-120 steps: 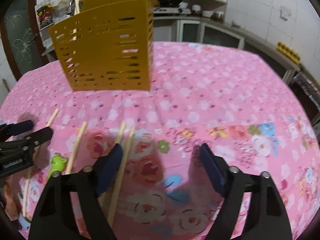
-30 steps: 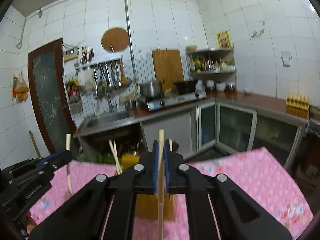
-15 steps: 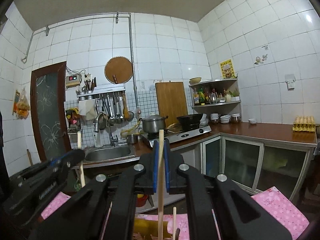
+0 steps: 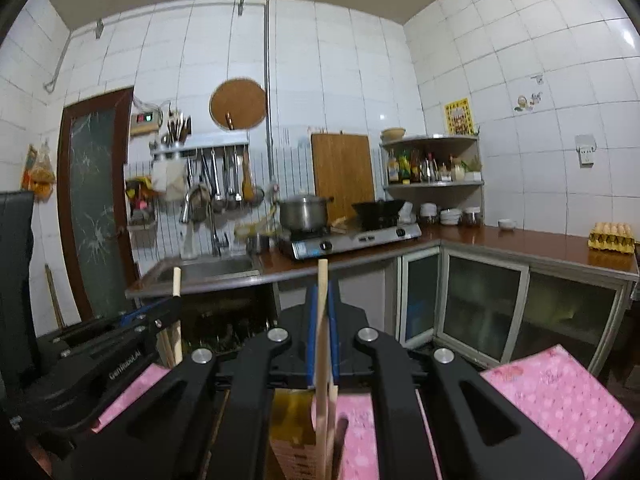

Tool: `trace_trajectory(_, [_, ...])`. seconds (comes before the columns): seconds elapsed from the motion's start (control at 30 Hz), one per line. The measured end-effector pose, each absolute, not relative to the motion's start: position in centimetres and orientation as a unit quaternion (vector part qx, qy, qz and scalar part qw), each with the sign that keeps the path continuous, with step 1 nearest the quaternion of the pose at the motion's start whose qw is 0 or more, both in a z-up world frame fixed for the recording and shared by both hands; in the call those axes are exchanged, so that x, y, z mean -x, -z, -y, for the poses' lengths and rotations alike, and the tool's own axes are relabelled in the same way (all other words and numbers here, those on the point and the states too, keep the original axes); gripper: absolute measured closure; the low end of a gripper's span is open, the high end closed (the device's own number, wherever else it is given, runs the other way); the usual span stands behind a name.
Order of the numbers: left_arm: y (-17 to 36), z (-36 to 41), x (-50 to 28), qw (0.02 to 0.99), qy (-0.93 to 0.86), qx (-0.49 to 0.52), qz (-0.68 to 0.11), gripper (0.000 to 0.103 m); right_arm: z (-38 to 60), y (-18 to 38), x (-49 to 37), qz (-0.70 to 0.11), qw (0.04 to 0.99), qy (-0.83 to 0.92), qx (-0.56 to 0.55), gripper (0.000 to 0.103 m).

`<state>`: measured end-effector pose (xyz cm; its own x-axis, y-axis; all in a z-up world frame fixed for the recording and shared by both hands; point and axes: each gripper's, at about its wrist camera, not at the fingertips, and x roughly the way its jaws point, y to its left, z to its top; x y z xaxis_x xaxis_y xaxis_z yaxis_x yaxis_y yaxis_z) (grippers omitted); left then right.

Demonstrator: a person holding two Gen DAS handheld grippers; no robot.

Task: Organize utensils
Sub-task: 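Open both tools to drop the chopsticks into the yellow holder, then move both tools back down toward the green frog utensil and chopstick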

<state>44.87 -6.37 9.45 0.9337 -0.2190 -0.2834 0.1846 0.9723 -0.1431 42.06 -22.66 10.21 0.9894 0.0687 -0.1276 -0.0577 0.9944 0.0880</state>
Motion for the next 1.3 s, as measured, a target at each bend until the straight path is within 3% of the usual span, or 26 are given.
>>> trace_trajectory(0.23, [-6.4, 6.0, -44.1, 0.979, 0.091, 0.035, -0.180, 0.098, 23.2, -5.8, -41.4, -0.105, 0.993, -0.020, -0.045, 0.097])
trace_trajectory(0.43, [-5.7, 5.8, -43.5, 0.974, 0.095, 0.027, -0.202, 0.096, 23.4, -5.8, -40.2, -0.106, 0.993, -0.024, -0.047, 0.096])
trace_trajectory(0.5, [-6.5, 5.4, -42.6, 0.975, 0.096, 0.028, -0.198, 0.085, 23.5, -6.5, -39.7, -0.112, 0.992, -0.026, -0.049, 0.096])
trace_trajectory(0.57, [-7.5, 5.1, -41.7, 0.977, 0.091, 0.029, -0.192, 0.057, 23.8, -7.4, -39.1, -0.113, 0.992, -0.026, -0.055, 0.090])
trace_trajectory(0.63, [-8.4, 4.3, -40.7, 0.977, 0.075, 0.039, -0.194, 0.045, 24.2, -8.4, -38.3, -0.108, 0.992, -0.017, -0.060, 0.052])
trace_trajectory(0.8, [-9.1, 2.2, -39.5, 0.966, 0.072, 0.058, -0.240, 0.040, 24.8, -9.9, -36.3, -0.115, 0.992, 0.017, -0.054, 0.051])
trace_trajectory(0.97, [-8.9, 0.5, -36.2, 0.966, 0.056, 0.039, -0.250, 0.013, 25.5, -9.4, -34.4, -0.162, 0.985, 0.032, -0.055, 0.046])
trace_trajectory(1.07, [-8.2, -0.2, -34.7, 0.960, 0.063, 0.036, -0.269, 0.010, 25.8, -8.1, -33.0, -0.202, 0.977, 0.035, -0.061, 0.040])
trace_trajectory(1.3, [-4.5, -1.2, -32.7, 0.941, 0.073, 0.035, -0.329, 0.005, 25.4, -2.8, -30.3, -0.289, 0.955, 0.032, -0.066, 0.040])
